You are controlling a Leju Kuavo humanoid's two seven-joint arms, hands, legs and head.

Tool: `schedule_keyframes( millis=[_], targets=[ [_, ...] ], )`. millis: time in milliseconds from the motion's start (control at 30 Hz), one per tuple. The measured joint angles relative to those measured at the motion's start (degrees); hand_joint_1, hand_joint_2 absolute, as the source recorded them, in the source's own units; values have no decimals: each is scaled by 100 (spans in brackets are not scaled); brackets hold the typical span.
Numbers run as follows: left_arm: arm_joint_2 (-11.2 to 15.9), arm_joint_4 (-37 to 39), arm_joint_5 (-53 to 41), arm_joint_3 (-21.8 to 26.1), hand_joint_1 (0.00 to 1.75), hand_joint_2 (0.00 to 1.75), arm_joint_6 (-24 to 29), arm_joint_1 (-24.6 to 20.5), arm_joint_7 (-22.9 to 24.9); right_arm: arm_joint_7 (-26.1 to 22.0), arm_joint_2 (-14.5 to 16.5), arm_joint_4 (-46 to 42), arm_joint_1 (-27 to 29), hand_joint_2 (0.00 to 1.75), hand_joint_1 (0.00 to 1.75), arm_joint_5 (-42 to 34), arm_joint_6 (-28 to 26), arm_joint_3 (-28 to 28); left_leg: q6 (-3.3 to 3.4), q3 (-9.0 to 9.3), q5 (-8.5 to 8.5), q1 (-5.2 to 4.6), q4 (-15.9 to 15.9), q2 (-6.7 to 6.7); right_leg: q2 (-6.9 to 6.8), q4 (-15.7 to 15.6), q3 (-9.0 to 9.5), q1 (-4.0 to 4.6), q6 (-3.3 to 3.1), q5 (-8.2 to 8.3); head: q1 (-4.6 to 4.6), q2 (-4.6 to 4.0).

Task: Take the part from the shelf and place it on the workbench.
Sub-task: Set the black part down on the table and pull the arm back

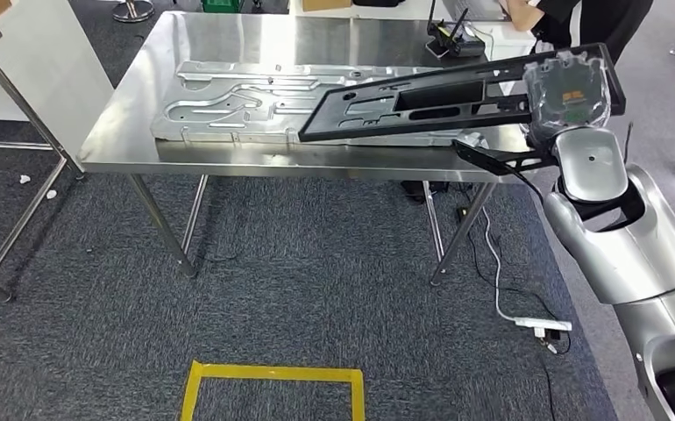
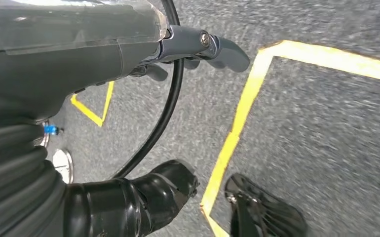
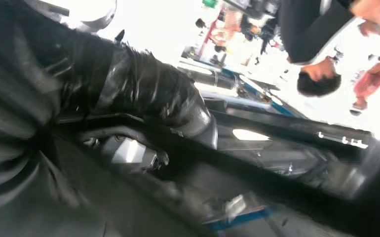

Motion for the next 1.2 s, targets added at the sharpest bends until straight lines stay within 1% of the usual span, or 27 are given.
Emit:
schedule_keyframes(
  millis=[67, 133, 167, 233, 267, 300, 333, 367, 433, 467, 500, 567, 600, 633, 700, 767, 800, 833, 867, 900, 933, 967, 1000, 1033, 1100, 1167, 1200],
  targets=[
    [6, 0, -8, -1, 0, 175, 2, -14, -2, -21, 13, -30, 12, 175, 175, 13, 18, -54, -59, 55, 41, -17, 36, 6, 18, -133, 162, -25, -60, -31, 13, 1],
    [17, 0, -12, -1, 0, 175, 4, -21, -5, -37, 29, -46, 22, 175, 175, 29, 26, -100, -110, -47, 53, -24, 345, 11, 7, -234, 364, -73, -102, -52, 12, 1],
    [23, 0, -12, -1, 0, 175, 5, -25, -7, -39, 42, -49, 26, 175, 175, 37, 27, -115, -132, -201, -27, -13, 621, 11, 1, -259, 445, -93, -106, -74, 11, 1],
    [23, 0, -12, -1, 0, 175, 5, -28, -9, -47, 68, -49, 37, 175, 175, 49, 33, -130, -178, -622, -313, 24, 1231, 12, -2, -266, 553, -99, -111, -175, 8, 1],
    [24, 0, -12, -1, 0, 175, 5, -26, -9, -59, 81, -49, 52, 175, 175, 51, 38, -131, -202, -811, -462, 45, 1415, 13, 2, -264, 615, -106, -92, -238, 8, 0],
    [26, 0, -12, -1, 0, 175, 5, -20, -9, -73, 90, -48, 70, 175, 175, 53, 46, -131, -233, -937, -547, 66, 1451, 15, 9, -260, 688, -117, -72, -306, 7, 0],
    [28, 0, -11, -1, 0, 175, 6, -11, -8, -86, 95, -48, 85, 175, 175, 54, 53, -131, -264, -985, -513, 85, 1316, 16, 17, -251, 770, -131, -45, -382, 7, 0],
    [31, 0, -10, -1, 0, 175, 6, 2, -8, -96, 98, -48, 97, 175, 175, 55, 60, -131, -292, -972, -343, 106, 1037, 17, 24, -233, 861, -147, -12, -470, 6, 1],
    [35, 0, -6, 1, 0, 175, 7, 38, -6, -101, 102, -44, 110, 175, 175, 60, 77, -131, -318, -903, 277, 131, 390, 20, 38, -168, 971, -166, 65, -649, 4, 1],
    [37, 0, -3, 0, 0, 175, 8, 43, -4, -101, 104, -42, 110, 175, 175, 62, 89, -131, -295, -879, 503, 130, 199, 23, 48, -132, 989, -167, 108, -728, 5, 1],
    [36, 0, -1, 0, 0, 175, 9, 44, -2, -103, 106, -42, 117, 175, 175, 65, 101, -133, -257, -877, 623, 119, 115, 26, 57, -104, 1001, -169, 152, -786, 4, 0],
    [36, 0, 0, -2, 0, 175, 10, 25, -1, -115, 106, -47, 127, 175, 175, 63, 116, -139, -147, -816, 571, 96, 109, 31, 64, -47, 1021, -182, 227, -824, 6, 1],
    [36, 0, 0, -2, 0, 175, 10, 24, 0, -124, 106, -50, 137, 175, 175, 62, 119, -143, -104, -757, 544, 97, 85, 31, 50, 67, 986, -194, 258, -794, 7, 1],
    [37, 0, 0, -2, 0, 175, 9, 23, 0, -131, 103, -50, 136, 175, 175, 57, 122, -148, -63, -680, 508, 105, 59, 32, 30, 290, 869, -202, 286, -752, 9, 1],
    [41, 0, 3, -1, 0, 175, 8, 23, 2, -139, 93, -47, 135, 175, 175, 50, 127, -159, -15, -512, 405, 120, 12, 33, -13, 999, 402, -227, 345, -779, 15, 1],
    [49, 0, 6, -1, 0, 175, 7, 20, 2, -149, 86, -39, 139, 175, 175, 44, 137, -163, -4, -336, 265, 122, -7, 27, -33, 1556, -119, -251, 389, -1067, 15, 0],
    [52, 0, 7, -1, 0, 175, 6, 21, 2, -159, 85, -34, 142, 175, 175, 43, 148, -163, -7, -232, 184, 122, -10, 22, -41, 1615, -294, -259, 398, -1210, 15, 0],
    [53, 0, 8, -1, 0, 175, 4, 21, 1, -173, 85, -28, 143, 175, 175, 42, 161, -163, -15, -118, 99, 123, -12, 16, -49, 1513, -390, -265, 399, -1256, 15, 0],
    [53, 0, 9, -1, 0, 175, 2, 23, 1, -186, 84, -21, 142, 175, 175, 42, 175, -163, -27, 2, 9, 125, -15, 12, -59, 1267, -420, -266, 389, -1151, 15, 0],
    [50, 0, 10, -1, 0, 175, -1, 26, 1, -195, 80, -13, 141, 175, 175, 40, 188, -163, -45, 109, -82, 128, -23, 11, -76, 900, -399, -257, 363, -824, 16, 0],
    [43, 1, 11, -1, 0, 175, -4, 29, 1, -198, 71, -3, 143, 175, 175, 38, 196, -163, -71, 218, -171, 128, -24, 8, -91, 542, -372, -231, 329, -390, 14, 0],
    [35, 1, 12, -1, 0, 175, -6, 26, 1, -202, 61, 8, 143, 175, 175, 35, 206, -163, -104, 293, -248, 126, -43, 2, -104, 271, -337, -203, 286, -28, 17, 0],
    [28, 2, 14, -1, 0, 175, -9, 21, 1, -203, 50, 17, 142, 175, 175, 31, 211, -163, -140, 364, -303, 127, -79, -2, -108, 103, -307, -175, 239, 234, 20, 0],
    [23, 2, 14, -1, 0, 175, -10, 14, 0, -203, 42, 21, 136, 175, 175, 29, 215, -163, -182, 422, -304, 122, -84, -2, -98, 44, -278, -153, 198, 305, 22, 0],
    [26, 2, 14, -1, 0, 175, -10, 2, -1, -207, 37, 12, 124, 175, 175, 26, 218, -163, -263, 427, -205, 118, 38, 11, -74, -33, -132, -165, 122, 240, 22, 0],
    [34, 2, 15, -1, 0, 175, -11, -7, -4, -209, 36, 5, 112, 175, 175, 14, 220, -163, -308, 166, -119, 118, 553, 20, -62, -120, 48, -187, 47, 180, 13, 1],
    [39, 2, 20, -1, 0, 175, -16, -15, -8, -211, 36, 8, 110, 175, 175, 2, 222, -163, -309, -52, -190, 121, 885, 20, -58, -143, 123, -187, 20, 138, 10, 1]
  ],
)
